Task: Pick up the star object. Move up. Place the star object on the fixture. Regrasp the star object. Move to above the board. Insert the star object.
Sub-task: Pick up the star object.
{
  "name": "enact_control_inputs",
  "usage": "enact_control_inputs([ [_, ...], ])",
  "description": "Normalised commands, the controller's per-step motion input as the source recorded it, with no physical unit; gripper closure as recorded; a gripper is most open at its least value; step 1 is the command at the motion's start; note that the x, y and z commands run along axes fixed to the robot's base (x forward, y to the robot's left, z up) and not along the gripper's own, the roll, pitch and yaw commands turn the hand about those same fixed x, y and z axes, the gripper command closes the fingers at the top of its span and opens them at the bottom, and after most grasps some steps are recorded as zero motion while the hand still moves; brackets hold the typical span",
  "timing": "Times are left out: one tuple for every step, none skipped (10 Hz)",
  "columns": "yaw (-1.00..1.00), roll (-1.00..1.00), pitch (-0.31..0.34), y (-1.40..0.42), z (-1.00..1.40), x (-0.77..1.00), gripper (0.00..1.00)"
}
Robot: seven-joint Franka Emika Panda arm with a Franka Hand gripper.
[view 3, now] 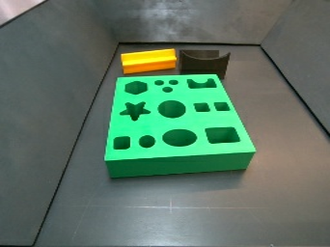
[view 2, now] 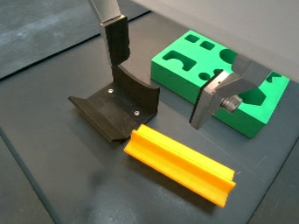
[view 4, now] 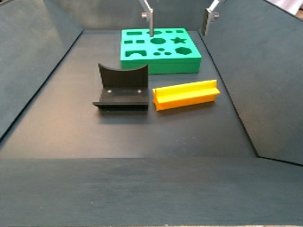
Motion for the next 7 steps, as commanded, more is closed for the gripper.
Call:
enact_control_inputs([
  [-0.05,-0.04,0.011,0.01,-0.05,0.22,0.0],
  [-0.94,-0.09,0.0,0.0,-0.39,0.2,0.0],
  [-1.0,-0.03,0.0,0.0,-0.41,0.0,0.0],
  [-1.0,-0.02,-0.003,0.0,-0.41,0.0,0.0],
  [-1.0,-0.02,-0.009,0.0,-0.41,0.0,0.0],
  [-1.0,-0.02,-0.01,0.0,-0.41,0.0,0.0],
  [-1.0,-0.02,-0.016,0.0,-0.42,0.0,0.0],
])
